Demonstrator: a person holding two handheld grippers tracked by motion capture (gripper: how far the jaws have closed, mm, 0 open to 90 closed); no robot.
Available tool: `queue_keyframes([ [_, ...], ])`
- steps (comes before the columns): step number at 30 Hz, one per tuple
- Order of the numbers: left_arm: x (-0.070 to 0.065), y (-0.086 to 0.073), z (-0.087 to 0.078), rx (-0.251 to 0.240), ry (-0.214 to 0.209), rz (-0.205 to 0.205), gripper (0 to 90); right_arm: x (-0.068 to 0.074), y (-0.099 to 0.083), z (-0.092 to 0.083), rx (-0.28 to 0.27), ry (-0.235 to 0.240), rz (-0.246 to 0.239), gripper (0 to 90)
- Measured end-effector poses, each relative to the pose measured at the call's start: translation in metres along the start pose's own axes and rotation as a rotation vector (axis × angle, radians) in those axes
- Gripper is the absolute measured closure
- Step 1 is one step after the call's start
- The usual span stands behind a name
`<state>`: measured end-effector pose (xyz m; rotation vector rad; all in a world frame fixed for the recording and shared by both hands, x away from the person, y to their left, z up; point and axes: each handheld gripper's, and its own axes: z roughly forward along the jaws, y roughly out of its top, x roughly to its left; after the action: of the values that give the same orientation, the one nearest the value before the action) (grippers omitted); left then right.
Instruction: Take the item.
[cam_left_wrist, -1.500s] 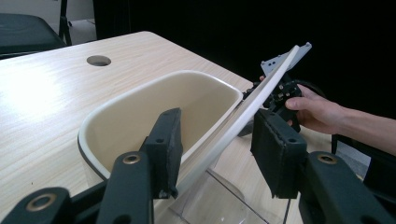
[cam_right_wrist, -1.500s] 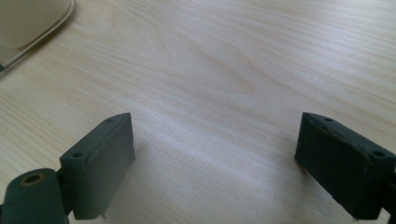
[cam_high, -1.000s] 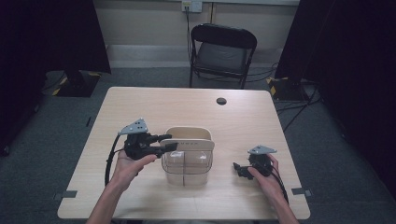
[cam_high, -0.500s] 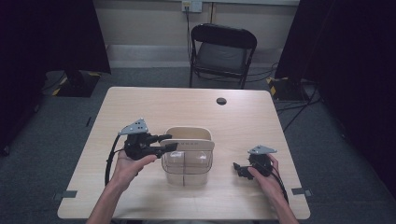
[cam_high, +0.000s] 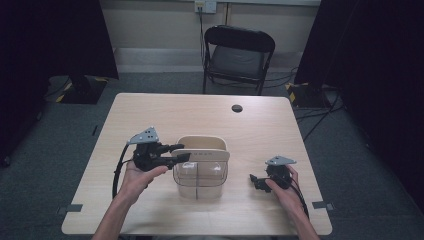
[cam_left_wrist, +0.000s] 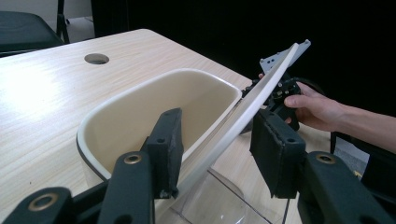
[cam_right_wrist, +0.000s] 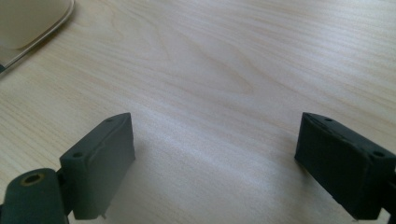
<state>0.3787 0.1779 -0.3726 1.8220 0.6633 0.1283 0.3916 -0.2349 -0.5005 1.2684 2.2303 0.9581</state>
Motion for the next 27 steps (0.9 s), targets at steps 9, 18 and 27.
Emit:
queue_keyframes([
  [9, -0.0001, 0.0000, -0.0002, 0.002, 0.001, 0.004, 54.0, 0.0000, 0.0000, 0.0000, 0.000, 0.000, 0.000, 11.1],
  [18, -0.0001, 0.0001, -0.0001, 0.003, 0.001, 0.005, 54.0, 0.0000, 0.0000, 0.0000, 0.000, 0.000, 0.000, 11.1],
  [27, -0.0012, 0.0002, 0.0006, -0.001, 0.001, 0.006, 55.0, 0.0000, 0.0000, 0.0000, 0.000, 0.000, 0.000, 11.0],
])
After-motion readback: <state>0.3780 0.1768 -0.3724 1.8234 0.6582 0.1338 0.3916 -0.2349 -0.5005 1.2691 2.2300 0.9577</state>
